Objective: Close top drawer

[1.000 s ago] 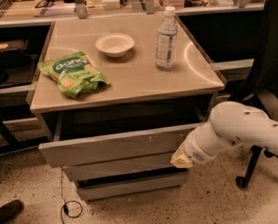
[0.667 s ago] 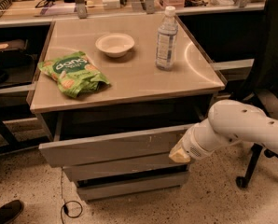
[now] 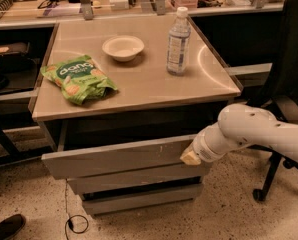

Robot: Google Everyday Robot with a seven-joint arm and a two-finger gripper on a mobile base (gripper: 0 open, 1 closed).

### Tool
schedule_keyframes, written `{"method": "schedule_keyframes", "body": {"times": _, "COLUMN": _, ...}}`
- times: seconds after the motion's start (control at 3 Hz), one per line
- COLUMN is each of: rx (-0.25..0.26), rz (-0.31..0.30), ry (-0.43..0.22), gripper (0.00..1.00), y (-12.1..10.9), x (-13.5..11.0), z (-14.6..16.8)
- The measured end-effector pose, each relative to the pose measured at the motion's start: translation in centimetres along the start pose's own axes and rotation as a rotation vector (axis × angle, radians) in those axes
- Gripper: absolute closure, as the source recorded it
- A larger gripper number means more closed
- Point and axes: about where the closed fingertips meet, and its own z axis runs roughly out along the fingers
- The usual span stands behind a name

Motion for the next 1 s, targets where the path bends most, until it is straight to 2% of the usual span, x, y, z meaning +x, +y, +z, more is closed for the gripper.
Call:
{"method": "schedule_keyframes", "body": {"times": 0.67, "rx": 0.016, "rz": -0.009, "ry": 0.008, "gripper": 1.0, "y": -2.2, "x": -0.8, "z": 0.8}}
{"method": "schedule_keyframes", "body": {"times": 1.0, "rx": 0.016, "rz": -0.009, "ry": 0.008, "gripper": 1.0, "y": -2.2, "x": -0.8, "z": 0.8}}
